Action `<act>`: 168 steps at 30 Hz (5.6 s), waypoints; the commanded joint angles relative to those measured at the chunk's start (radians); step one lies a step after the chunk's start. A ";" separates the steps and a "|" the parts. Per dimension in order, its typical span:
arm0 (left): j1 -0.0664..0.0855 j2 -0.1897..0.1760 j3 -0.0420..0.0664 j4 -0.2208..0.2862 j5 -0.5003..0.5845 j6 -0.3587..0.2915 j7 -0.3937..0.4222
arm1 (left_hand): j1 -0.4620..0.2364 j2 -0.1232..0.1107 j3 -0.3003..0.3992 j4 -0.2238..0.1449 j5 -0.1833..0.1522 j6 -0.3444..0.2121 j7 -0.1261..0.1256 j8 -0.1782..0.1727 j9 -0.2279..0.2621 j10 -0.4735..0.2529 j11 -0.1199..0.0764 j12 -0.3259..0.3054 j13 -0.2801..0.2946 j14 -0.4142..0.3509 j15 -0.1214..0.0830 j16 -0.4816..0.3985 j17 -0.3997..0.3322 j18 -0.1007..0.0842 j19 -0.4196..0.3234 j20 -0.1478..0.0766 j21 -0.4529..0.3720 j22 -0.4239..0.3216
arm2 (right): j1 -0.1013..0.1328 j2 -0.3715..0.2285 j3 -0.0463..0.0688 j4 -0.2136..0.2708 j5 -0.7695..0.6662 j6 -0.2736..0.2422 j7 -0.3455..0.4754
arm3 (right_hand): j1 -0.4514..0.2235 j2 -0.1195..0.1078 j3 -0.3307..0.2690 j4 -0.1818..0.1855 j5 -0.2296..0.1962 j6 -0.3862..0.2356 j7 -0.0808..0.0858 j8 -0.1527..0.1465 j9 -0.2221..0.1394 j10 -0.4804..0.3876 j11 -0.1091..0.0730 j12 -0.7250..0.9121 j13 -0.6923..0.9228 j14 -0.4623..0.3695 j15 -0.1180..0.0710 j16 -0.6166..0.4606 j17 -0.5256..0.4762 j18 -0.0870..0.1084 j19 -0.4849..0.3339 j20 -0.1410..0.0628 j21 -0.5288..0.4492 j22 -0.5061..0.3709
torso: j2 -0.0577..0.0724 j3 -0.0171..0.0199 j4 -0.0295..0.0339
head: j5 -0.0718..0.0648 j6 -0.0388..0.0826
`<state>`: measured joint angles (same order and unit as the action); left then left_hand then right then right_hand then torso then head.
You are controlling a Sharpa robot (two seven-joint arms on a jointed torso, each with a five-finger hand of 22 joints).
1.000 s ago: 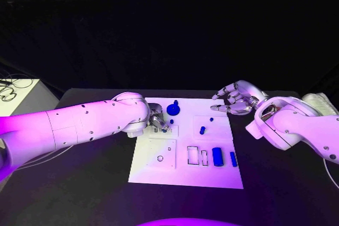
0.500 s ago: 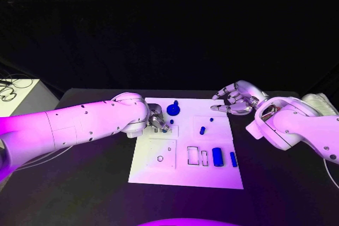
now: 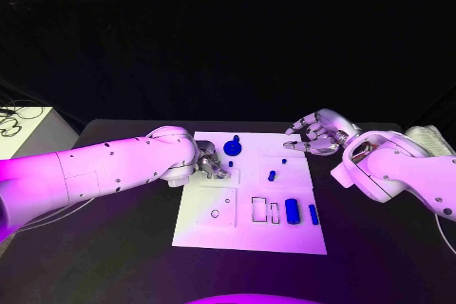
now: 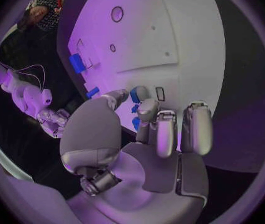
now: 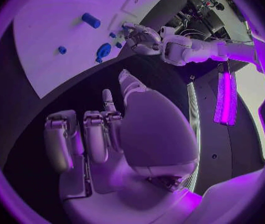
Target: Assemble the parts on the task board
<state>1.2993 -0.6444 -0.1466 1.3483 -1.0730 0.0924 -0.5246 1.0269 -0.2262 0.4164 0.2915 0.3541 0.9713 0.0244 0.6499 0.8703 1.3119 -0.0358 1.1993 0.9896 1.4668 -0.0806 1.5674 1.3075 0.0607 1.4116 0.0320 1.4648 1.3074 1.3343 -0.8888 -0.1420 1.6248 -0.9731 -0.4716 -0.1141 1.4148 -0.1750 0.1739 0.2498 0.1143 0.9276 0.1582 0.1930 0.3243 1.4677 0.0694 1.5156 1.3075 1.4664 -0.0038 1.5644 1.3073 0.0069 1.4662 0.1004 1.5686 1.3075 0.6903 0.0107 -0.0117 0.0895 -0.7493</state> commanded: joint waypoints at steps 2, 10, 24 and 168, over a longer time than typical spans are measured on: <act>-0.005 -0.005 0.003 0.007 0.006 0.013 0.000 | -0.009 0.012 -0.016 0.002 -0.022 -0.001 0.008 -0.007 -0.002 -0.005 0.003 0.003 0.001 0.104 -0.002 0.003 0.263 -0.008 0.005 -0.001 -0.005 0.031 | -0.002 0.000 0.000 0.000 -0.002 0.011 0.010 | -0.010 -0.001 0.002 0.007 0.003 0.001 -0.001 0.007 -0.001 0.048 0.007 -0.003 0.213 0.104 0.007 0.005 0.260 -0.006 0.103 0.007 -0.002 0.261 | 0.001 0.0004 0.0010 | -0.002 0.003; -0.005 -0.016 0.035 0.022 0.004 -0.012 0.001 | -0.032 0.026 -0.053 0.003 -0.092 0.000 0.008 -0.009 -0.004 -0.005 0.003 0.003 0.001 0.104 -0.002 0.003 0.263 -0.007 0.005 -0.001 -0.006 0.032 | -0.003 0.001 0.000 -0.004 0.001 0.009 0.012 | -0.012 -0.001 0.001 0.009 0.003 0.001 -0.001 0.007 -0.001 0.047 0.007 -0.004 0.213 0.103 0.007 0.005 0.259 -0.006 0.103 0.007 -0.002 0.261 | 0.001 0.0007 0.0003 | -0.002 0.007; 0.004 -0.052 0.111 0.054 -0.005 0.021 0.000 | -0.028 0.033 -0.061 0.001 -0.096 -0.011 0.011 -0.014 -0.004 -0.022 0.006 -0.013 -0.022 0.104 -0.001 0.003 0.263 -0.002 -0.010 0.000 -0.017 0.010 | -0.004 0.002 0.000 -0.015 0.004 0.006 0.015 | -0.015 -0.001 -0.001 0.011 0.002 0.001 -0.001 0.007 -0.001 0.047 0.007 -0.004 0.213 0.103 0.007 0.005 0.259 -0.006 0.103 0.007 -0.002 0.261 | 0.000 0.0013 0.0005 | -0.008 0.015; 0.049 0.148 0.076 -0.421 0.165 0.127 0.058 | 0.315 0.073 0.276 -0.077 -0.082 -0.102 0.051 -0.027 -0.006 -0.123 0.040 -0.066 -0.127 0.093 0.032 -0.009 0.240 0.014 -0.071 0.033 -0.063 -0.049 | -0.001 0.001 0.000 -0.014 0.009 0.006 0.017 | -0.014 0.000 -0.003 0.018 0.004 0.000 -0.002 0.011 -0.001 0.050 0.006 -0.001 0.215 0.104 0.006 0.005 0.260 -0.006 0.104 0.006 0.000 0.262 | 0.011 0.0016 0.0004 | -0.009 0.012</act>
<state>1.3482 -0.4929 -0.0708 0.9160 -0.9449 0.2622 -0.4872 1.3512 -0.1368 0.5660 0.3304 0.2666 0.8684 0.0809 0.6190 0.8607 1.1718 0.0162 1.1286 0.8614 1.4686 -0.0498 1.5549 1.3073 0.0608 1.3351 0.0658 1.3990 1.2563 1.3334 -0.8876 -0.1418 1.6104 -0.9592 -0.4755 -0.1076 1.4067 -0.1750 0.1728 0.2620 0.1143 0.9276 0.1582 0.2009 0.3239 1.4677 0.0694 1.5156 1.3073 1.4664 -0.0038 1.5644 1.3073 0.0068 1.4662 0.1004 1.5686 1.3076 0.7018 0.0122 -0.0129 0.0790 -0.7377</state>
